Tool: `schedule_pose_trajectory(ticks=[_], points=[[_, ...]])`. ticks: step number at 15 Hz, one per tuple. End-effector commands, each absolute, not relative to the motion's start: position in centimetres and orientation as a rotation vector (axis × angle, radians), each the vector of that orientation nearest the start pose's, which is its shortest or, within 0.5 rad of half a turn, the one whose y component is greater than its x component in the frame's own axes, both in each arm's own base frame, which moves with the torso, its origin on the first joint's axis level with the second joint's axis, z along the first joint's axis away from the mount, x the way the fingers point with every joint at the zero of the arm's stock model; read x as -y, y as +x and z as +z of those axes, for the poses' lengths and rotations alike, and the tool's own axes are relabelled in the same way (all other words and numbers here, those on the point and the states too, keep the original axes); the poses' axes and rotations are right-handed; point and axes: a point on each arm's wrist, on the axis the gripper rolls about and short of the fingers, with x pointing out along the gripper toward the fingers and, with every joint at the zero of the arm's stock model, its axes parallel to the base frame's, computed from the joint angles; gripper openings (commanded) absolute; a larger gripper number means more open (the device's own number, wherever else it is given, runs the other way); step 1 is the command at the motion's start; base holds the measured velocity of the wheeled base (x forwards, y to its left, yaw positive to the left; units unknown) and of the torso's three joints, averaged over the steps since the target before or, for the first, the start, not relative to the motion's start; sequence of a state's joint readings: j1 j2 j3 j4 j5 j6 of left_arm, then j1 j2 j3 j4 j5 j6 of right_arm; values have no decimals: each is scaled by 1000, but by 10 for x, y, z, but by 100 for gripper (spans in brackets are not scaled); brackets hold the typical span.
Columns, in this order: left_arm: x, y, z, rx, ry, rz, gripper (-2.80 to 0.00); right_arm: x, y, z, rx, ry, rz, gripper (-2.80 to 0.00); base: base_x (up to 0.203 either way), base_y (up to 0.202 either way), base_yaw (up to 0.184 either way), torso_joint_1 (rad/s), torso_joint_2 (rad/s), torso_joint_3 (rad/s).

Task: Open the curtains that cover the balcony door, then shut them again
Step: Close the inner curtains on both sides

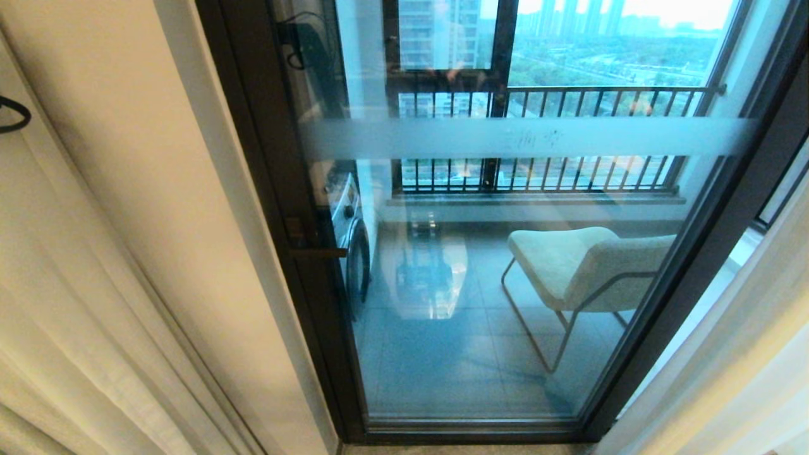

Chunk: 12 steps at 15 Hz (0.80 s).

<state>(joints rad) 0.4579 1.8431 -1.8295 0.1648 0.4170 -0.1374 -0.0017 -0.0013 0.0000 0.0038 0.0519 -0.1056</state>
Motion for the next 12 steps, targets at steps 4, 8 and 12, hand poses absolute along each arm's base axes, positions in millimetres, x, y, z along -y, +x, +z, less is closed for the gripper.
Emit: schedule_pose_trajectory(ticks=[4,8,12], points=[[-168,330,340,-131,-133,865,-280,-1,-23,75,-2,-107,51,-280,0,0,0,0,0,0],[-166,331,341,-126,-134,856,-280,-1,-23,75,-2,-106,51,-280,0,0,0,0,0,0],[-165,329,346,-103,-140,855,-280,-1,-23,75,0,-107,51,-280,0,0,0,0,0,0]])
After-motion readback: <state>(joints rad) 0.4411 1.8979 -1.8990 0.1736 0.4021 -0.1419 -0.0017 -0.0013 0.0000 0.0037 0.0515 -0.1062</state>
